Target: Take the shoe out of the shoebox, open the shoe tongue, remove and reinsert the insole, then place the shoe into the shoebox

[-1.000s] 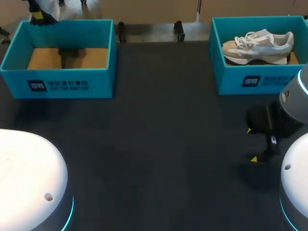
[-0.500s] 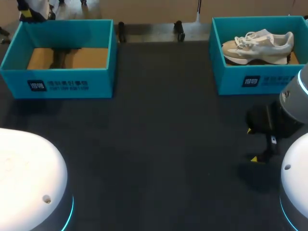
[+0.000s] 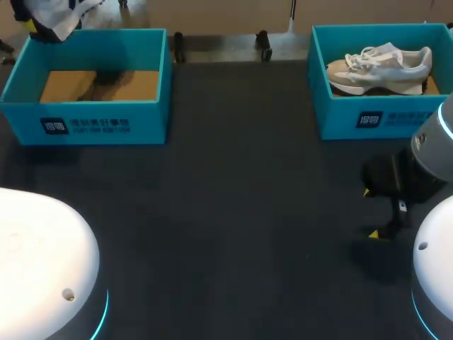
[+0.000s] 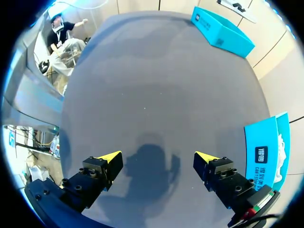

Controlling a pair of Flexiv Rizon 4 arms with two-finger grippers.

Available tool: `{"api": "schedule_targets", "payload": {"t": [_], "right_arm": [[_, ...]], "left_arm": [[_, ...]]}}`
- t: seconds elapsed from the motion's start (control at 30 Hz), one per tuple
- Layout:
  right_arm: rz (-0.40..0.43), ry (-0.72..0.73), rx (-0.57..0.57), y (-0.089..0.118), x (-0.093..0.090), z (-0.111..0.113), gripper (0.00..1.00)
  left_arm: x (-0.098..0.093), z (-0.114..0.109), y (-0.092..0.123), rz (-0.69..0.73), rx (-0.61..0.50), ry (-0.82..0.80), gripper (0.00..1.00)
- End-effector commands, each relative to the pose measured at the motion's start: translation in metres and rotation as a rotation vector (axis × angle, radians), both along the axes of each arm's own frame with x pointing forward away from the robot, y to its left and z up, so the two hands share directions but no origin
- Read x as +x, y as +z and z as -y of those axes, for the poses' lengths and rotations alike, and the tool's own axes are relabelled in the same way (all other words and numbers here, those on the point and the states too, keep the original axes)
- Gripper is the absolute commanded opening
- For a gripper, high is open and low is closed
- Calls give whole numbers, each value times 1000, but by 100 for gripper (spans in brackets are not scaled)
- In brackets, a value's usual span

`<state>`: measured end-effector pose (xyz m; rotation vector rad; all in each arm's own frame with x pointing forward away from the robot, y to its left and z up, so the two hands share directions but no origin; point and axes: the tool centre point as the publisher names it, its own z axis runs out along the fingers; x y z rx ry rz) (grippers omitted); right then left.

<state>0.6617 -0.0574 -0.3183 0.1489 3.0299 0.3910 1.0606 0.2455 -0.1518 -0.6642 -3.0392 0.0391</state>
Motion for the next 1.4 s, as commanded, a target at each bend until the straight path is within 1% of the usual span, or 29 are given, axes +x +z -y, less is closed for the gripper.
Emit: {"api": "schedule_targets", "payload": {"t": [0.03,0.47,0.57,0.6,0.63,0.7,0.73,0.77,0.83,0.9,1.0,1.03,1.07,1.4], "right_arm": [[2,0,0,0,-1,0,100],[2,0,0,0,-1,0,100],[2,0,0,0,-1,0,100],[2,0,0,0,-1,0,100],[2,0,0,0,-1,0,100],[2,0,0,0,-1,0,100],[2,0,0,0,-1,0,100],[2,0,0,0,-1,0,100],[2,0,0,0,-1,0,100],[2,0,0,0,-1,0,100],[2,0,0,0,-1,0,100],[2,0,0,0,-1,0,100],[2,0,0,0,-1,0,100],[2,0,0,0,-1,0,100]], "left_arm": [[-9,4,3,47,77,-95,0],[-9,4,3,47,77,-95,0],[-9,7,5,56,117,-195,0],[-7,5,4,44,110,-224,0],[-5,3,3,22,88,-297,0],[0,-2,2,24,90,-337,0],[2,-6,3,18,62,-431,0],[4,-8,2,23,77,-437,0],[4,-12,3,36,69,-517,0],[7,-15,3,34,94,-557,0],[9,-23,-1,24,99,-682,0],[13,-28,-5,27,131,-706,0],[19,-34,-9,44,217,-648,0],[19,-34,-9,44,217,-648,0]]}}
